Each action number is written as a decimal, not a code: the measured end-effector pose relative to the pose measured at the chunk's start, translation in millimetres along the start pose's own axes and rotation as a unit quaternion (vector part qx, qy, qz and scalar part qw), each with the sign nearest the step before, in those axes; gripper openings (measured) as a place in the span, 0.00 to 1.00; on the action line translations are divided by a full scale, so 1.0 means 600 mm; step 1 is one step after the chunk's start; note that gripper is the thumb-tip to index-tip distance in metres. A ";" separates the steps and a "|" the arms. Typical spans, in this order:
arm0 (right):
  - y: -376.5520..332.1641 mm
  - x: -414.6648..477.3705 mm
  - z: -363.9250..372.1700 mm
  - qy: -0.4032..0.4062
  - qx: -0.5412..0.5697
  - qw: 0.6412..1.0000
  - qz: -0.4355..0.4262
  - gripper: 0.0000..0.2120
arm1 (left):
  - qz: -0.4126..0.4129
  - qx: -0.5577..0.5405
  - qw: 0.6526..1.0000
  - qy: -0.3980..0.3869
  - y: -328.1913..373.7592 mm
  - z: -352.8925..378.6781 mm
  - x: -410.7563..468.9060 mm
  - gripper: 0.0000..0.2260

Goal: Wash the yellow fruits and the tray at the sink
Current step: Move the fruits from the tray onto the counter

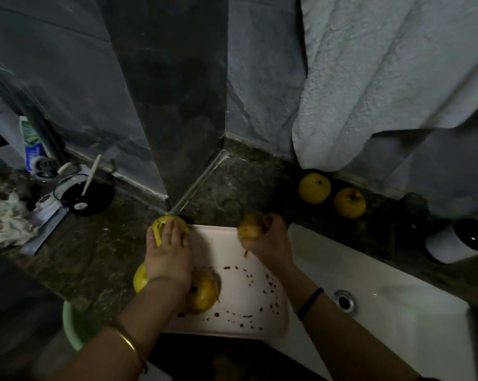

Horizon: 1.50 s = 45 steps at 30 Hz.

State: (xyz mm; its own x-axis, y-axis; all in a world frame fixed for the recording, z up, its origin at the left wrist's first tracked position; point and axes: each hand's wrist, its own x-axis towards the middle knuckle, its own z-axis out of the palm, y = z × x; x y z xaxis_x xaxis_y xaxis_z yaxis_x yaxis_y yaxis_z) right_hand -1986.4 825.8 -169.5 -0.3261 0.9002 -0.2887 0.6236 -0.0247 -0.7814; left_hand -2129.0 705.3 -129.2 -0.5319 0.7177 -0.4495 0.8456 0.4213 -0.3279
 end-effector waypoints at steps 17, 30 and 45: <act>0.120 0.084 -0.177 0.245 0.047 0.950 0.186 0.51 | -0.014 0.008 1.000 0.014 0.003 0.007 0.022 0.28; 0.152 0.112 -0.161 0.287 0.034 0.941 0.176 0.46 | -0.009 0.034 0.999 -0.012 0.002 -0.005 0.019 0.36; 0.116 0.149 -0.120 0.276 0.025 0.948 0.158 0.44 | -0.007 0.043 0.999 0.005 0.004 0.001 0.017 0.32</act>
State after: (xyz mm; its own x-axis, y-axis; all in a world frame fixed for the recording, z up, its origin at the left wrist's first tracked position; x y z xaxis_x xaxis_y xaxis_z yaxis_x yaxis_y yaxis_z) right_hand -1920.6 936.1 -210.0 0.3003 0.9348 -0.1896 0.5901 -0.3382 -0.7331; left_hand -2132.6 713.2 -135.2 -0.5429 0.7177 -0.4361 0.8307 0.3824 -0.4047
